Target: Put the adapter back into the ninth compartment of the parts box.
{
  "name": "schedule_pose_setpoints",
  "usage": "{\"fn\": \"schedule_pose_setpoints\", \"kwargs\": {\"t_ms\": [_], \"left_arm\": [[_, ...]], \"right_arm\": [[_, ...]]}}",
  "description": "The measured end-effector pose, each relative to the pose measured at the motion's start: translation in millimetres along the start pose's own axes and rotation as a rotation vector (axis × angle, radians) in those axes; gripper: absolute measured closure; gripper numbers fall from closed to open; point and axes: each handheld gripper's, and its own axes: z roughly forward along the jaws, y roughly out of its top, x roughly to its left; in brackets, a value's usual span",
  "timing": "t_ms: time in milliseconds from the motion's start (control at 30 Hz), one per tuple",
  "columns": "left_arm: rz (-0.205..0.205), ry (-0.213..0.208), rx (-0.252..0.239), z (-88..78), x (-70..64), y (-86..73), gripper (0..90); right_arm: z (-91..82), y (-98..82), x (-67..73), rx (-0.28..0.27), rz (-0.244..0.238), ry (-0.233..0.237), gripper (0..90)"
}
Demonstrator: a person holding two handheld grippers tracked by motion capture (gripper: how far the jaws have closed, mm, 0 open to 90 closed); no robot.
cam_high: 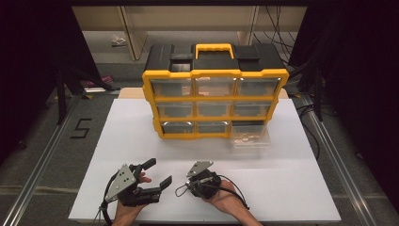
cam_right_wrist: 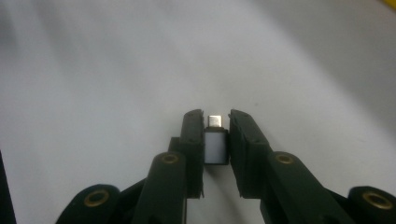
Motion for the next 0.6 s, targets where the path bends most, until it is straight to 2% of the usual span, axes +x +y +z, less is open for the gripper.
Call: {"fn": "schedule_pose_setpoints", "kwargs": {"t_ms": [200,600], "left_arm": [[-0.001,-0.001,0.0,0.3,-0.3,-0.1,17.6],[-0.005,-0.003,0.0,0.6,-0.5,-0.2,17.6]], "right_arm": [[-19.4,5.1,-12.1,-0.076,0.019,-0.027,76.6],[-55.5,11.1,-32.2,-0.192,0.054,-0.066,76.6]]}}
